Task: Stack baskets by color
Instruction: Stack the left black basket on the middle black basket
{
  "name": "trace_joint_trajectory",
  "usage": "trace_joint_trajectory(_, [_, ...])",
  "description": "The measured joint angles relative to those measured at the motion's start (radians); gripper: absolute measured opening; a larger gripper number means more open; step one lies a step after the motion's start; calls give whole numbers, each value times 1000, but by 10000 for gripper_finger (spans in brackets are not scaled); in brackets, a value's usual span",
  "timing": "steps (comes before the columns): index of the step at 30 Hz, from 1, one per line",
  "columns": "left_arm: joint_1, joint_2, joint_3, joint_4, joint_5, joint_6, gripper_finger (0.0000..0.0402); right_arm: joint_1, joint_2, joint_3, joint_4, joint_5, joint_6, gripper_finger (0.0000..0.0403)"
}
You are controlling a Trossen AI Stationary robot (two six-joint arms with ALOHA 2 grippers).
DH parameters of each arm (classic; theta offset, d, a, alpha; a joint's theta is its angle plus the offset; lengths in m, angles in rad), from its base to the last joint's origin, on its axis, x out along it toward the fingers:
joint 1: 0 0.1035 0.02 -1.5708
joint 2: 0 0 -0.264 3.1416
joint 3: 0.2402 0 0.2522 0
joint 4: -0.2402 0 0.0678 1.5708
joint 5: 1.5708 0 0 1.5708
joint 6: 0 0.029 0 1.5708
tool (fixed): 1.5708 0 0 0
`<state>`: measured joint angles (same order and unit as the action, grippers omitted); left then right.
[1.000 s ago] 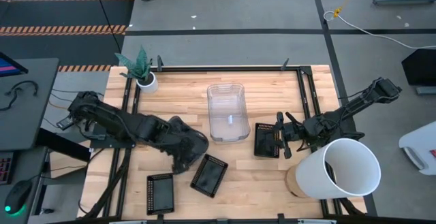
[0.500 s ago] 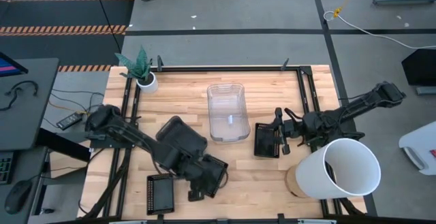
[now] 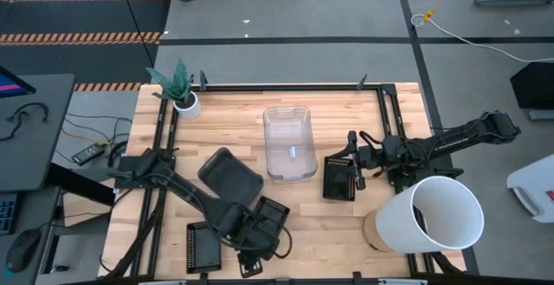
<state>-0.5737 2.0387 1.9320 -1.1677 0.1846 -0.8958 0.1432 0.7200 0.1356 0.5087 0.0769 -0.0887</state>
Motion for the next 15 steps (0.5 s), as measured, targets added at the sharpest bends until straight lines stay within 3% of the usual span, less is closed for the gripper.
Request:
trace_joint_trajectory(7, [-94, 7, -2, -298, -69, -63, 118, -10, 0, 0, 7, -29, 2, 164])
trace_joint_trajectory(15, [-163, 5, -36, -317, -116, -80, 64, -10, 0, 0, 7, -49, 18, 164])
